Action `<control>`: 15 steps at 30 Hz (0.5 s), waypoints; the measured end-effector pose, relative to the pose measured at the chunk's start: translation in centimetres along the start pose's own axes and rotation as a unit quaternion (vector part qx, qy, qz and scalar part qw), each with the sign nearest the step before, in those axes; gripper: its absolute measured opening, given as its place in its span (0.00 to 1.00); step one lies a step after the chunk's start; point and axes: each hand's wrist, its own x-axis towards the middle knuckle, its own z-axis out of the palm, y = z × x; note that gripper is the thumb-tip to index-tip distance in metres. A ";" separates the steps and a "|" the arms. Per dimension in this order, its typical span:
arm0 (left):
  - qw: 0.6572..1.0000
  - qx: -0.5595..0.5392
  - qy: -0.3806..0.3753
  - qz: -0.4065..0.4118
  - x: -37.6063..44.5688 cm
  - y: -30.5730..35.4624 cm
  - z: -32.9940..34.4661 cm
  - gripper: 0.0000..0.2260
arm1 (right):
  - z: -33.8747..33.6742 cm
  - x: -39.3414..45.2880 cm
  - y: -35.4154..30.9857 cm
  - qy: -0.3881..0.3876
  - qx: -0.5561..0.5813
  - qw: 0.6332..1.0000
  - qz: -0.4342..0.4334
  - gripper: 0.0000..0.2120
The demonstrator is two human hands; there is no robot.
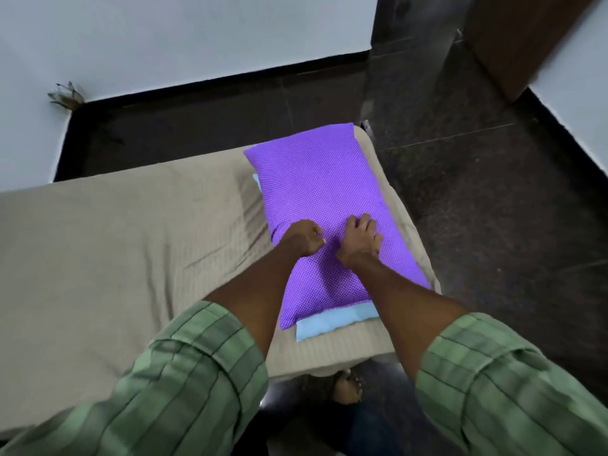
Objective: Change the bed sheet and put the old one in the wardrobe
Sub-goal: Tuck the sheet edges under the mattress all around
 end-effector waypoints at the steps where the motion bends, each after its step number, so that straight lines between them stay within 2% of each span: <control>1: 1.000 0.000 0.005 0.011 -1.0 -0.4 -0.5 0.09 | -0.1 -0.6 -0.9 0.004 -0.007 1.000 -0.018 0.43; 9: 0.997 0.018 0.049 0.050 -10.2 -7.0 -4.2 0.11 | -1.0 -8.6 -9.8 -0.018 -0.014 0.994 -0.104 0.27; 15: 0.996 -0.034 0.078 -0.017 -19.7 -16.8 -6.2 0.08 | 2.5 -17.8 -17.7 -0.023 0.012 0.990 -0.137 0.23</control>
